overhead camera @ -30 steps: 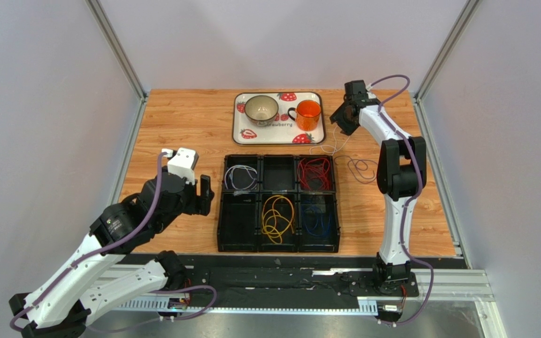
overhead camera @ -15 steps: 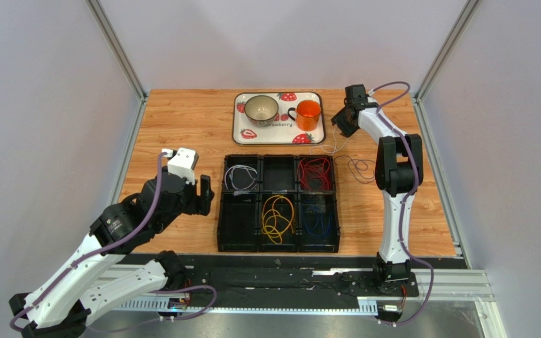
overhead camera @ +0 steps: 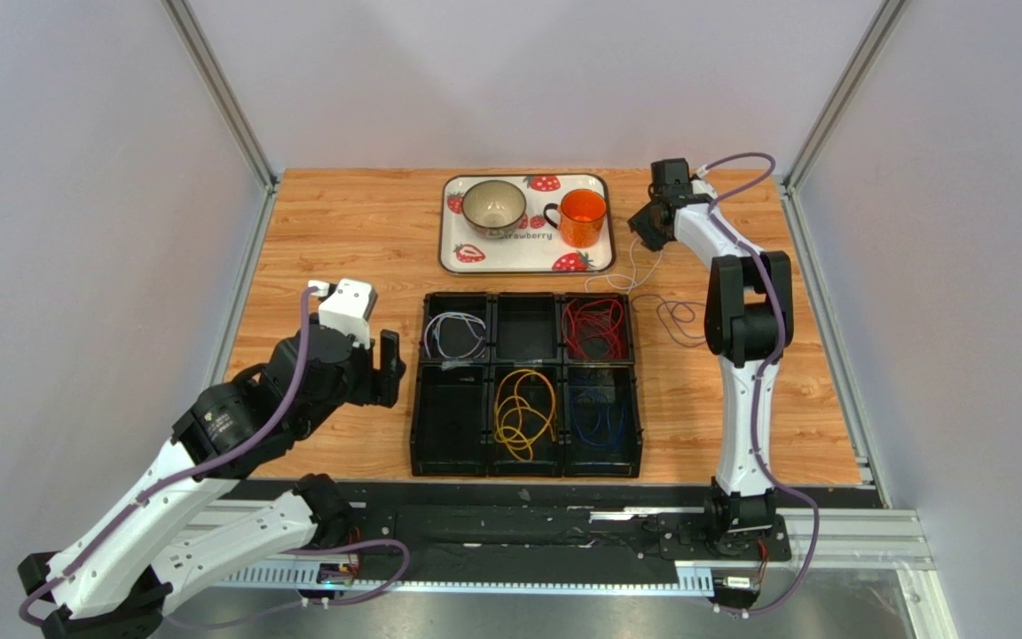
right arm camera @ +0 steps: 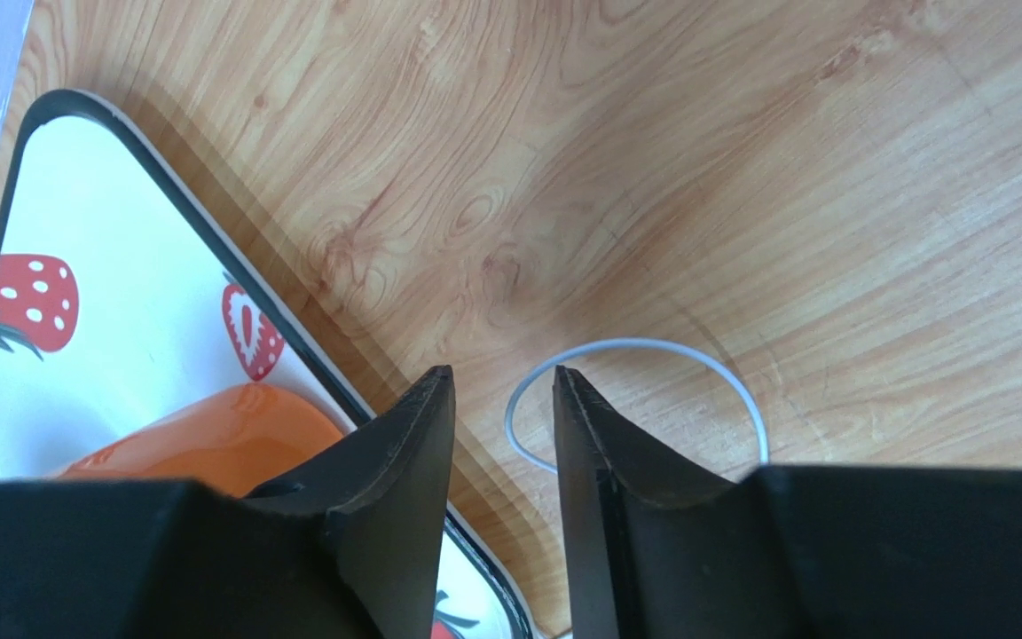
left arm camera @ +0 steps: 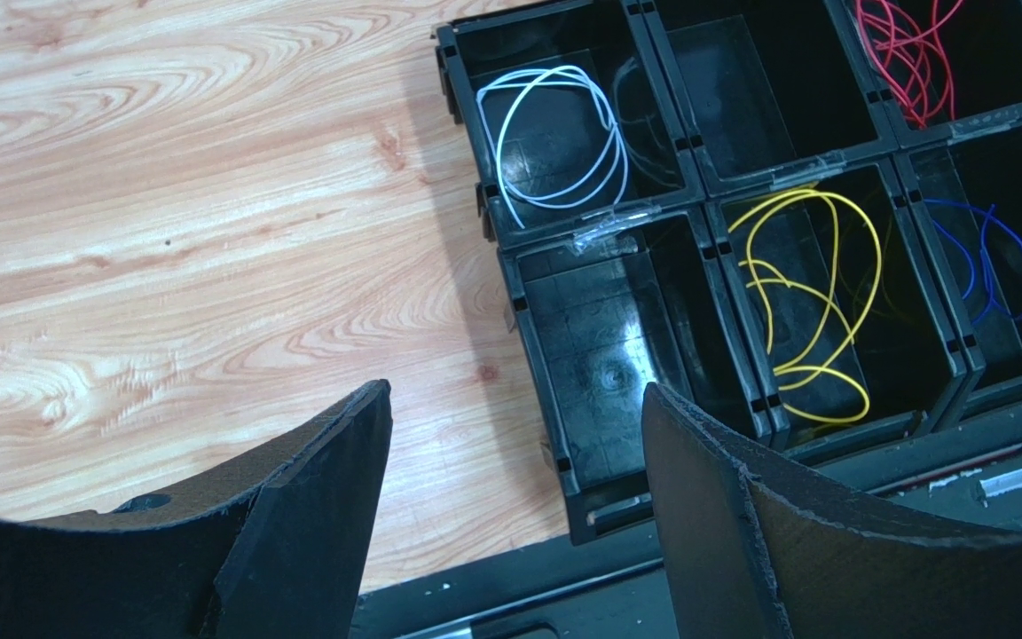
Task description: Untangle the cables
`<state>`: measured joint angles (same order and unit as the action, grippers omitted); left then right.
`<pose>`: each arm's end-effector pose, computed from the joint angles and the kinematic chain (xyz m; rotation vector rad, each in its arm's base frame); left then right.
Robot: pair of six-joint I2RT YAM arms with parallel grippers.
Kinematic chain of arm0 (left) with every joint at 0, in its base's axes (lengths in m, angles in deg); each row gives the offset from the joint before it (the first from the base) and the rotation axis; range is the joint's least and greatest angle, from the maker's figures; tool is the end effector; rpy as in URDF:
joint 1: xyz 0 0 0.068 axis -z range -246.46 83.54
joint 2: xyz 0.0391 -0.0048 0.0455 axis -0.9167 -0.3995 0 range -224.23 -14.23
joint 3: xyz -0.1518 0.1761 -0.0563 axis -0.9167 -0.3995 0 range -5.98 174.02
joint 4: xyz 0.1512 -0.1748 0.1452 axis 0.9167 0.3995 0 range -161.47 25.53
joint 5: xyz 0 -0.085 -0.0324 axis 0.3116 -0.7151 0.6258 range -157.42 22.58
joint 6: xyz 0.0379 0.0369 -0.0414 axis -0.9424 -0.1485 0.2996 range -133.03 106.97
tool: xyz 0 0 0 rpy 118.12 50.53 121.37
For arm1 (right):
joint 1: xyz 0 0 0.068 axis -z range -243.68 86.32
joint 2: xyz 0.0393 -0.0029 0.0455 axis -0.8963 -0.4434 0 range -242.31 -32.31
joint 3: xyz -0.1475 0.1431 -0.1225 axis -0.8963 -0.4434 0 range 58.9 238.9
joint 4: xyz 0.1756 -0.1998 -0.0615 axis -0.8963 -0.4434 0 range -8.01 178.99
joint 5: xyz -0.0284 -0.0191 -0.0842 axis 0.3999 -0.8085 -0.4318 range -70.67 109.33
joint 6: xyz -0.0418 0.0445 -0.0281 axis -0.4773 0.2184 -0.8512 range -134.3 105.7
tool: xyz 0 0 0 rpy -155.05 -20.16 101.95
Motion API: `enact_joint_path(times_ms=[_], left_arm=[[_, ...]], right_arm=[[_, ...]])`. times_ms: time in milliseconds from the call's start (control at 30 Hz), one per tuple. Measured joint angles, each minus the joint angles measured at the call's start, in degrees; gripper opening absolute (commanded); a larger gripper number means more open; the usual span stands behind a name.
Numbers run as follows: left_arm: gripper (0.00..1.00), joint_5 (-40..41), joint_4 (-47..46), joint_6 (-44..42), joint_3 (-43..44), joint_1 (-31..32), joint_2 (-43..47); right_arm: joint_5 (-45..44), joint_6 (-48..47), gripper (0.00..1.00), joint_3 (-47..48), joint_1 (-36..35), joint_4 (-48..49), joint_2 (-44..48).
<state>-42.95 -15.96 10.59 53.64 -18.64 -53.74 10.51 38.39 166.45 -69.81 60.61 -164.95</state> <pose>0.1267 -0.1069 0.3330 0.2130 2.1272 -0.2661 0.5071 0.0463 0.1253 1.0478 2.2743 0.2375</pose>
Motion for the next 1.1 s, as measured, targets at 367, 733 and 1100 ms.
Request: enact_joint_path(times_ms=[367, 733, 1100], left_arm=[[0.77, 0.0, 0.0, 0.0, 0.0, -0.3, -0.7], [0.77, 0.0, 0.0, 0.0, 0.0, -0.3, -0.6], [0.77, 0.0, 0.0, 0.0, 0.0, -0.3, -0.3]], right_arm=[[-1.1, -0.2, 0.00, 1.6, 0.1, 0.4, -2.2], [-0.9, -5.0, 0.00, 0.8, 0.1, 0.7, 3.6], [0.6, -15.0, 0.00, -2.1, -3.0, 4.6, 28.9]])
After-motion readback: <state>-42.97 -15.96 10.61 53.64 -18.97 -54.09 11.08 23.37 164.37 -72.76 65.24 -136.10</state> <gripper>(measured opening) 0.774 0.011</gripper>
